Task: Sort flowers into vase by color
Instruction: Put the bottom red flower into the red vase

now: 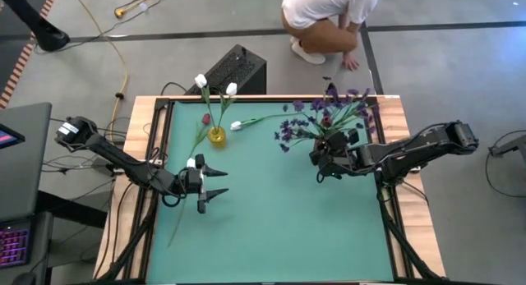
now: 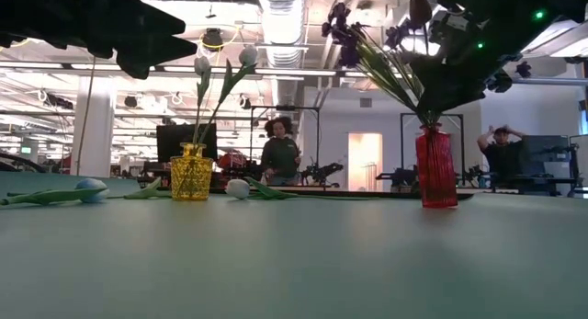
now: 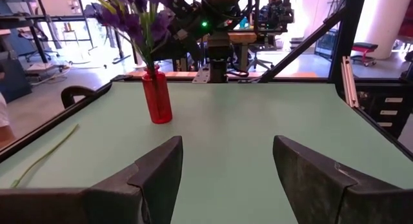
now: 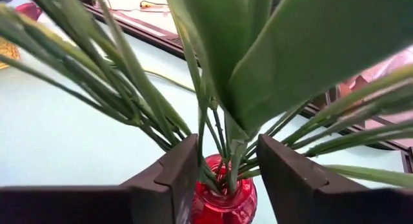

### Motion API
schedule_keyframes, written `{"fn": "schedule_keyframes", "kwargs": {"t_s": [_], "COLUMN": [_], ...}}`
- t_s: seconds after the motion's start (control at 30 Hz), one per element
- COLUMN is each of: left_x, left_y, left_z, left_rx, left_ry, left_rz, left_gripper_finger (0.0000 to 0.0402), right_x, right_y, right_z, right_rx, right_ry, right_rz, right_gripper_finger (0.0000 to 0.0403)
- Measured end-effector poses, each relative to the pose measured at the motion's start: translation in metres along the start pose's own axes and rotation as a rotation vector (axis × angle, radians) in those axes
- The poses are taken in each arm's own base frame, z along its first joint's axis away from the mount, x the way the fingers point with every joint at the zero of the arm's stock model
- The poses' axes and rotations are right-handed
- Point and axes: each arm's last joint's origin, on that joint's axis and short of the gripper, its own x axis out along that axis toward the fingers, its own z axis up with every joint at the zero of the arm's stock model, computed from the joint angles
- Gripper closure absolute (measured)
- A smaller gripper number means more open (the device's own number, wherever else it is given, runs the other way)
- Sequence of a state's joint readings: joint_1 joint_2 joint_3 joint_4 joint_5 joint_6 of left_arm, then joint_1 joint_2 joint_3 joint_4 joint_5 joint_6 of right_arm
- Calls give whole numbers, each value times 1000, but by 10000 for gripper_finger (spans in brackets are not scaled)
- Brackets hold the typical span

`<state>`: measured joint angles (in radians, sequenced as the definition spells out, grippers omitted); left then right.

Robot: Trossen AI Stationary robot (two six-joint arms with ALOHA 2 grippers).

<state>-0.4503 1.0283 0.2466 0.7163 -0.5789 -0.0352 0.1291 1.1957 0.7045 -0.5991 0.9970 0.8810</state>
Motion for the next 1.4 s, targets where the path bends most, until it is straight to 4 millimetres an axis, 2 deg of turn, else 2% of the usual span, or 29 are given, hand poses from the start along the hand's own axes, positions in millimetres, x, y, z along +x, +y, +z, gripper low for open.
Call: {"fn": "schedule_keyframes", "kwargs": {"t_s": [0.23, 0.37, 0.83, 1.1, 1.4], "left_x": [0, 0, 0, 0, 0], "left_y": [0, 0, 0, 0, 0], "left_z": [0, 0, 0, 0, 0], "left_rx": [-2, -2, -4, -7, -7], "left_ry": [0, 0, 0, 0, 0], "left_rz": [0, 0, 0, 0, 0], "left_gripper_finger": [171, 171, 171, 171, 171], "right_x": [0, -3, -7, -12, -12], "right_y": [0, 2, 1, 1, 0], "right_z": [-1, -3, -5, 3, 3], "right_rx": [-7, -34, -67, -77, -87], "right_ry": [6, 5, 8, 27, 39], "right_rz": [4, 19, 24, 30, 29], "right_gripper_finger": [263, 276, 249, 251, 309]}}
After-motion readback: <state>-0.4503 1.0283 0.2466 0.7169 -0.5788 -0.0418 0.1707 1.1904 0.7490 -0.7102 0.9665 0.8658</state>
